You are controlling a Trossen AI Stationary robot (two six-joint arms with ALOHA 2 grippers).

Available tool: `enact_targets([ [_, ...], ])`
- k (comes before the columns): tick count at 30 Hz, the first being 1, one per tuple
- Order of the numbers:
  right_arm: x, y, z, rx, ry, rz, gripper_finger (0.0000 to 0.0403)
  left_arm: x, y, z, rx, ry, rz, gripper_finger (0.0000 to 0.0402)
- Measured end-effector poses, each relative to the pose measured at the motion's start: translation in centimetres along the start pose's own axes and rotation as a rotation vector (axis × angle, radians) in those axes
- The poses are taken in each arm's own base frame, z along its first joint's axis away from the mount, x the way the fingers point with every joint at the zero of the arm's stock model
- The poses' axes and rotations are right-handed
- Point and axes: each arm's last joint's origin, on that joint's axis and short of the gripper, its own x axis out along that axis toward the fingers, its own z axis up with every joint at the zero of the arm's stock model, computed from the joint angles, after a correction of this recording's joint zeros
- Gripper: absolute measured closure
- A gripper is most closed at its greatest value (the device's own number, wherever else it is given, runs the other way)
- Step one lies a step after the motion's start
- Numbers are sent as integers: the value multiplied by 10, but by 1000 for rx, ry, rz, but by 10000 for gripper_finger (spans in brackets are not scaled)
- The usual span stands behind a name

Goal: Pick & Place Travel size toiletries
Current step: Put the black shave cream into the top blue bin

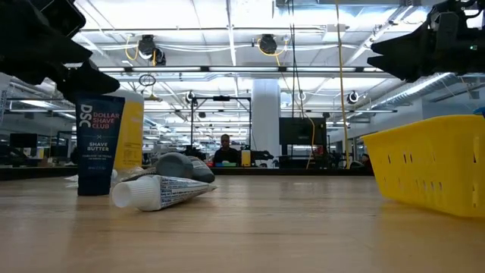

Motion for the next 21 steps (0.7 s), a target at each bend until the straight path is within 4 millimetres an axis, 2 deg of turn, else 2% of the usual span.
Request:
enact_targets([
  [12, 0, 0, 0, 0, 3, -17, 85, 33, -17, 5, 24, 209, 126, 128],
  [21, 0, 0, 0, -1, 5, -16, 85, 38, -17, 0, -46, 262, 153, 129],
])
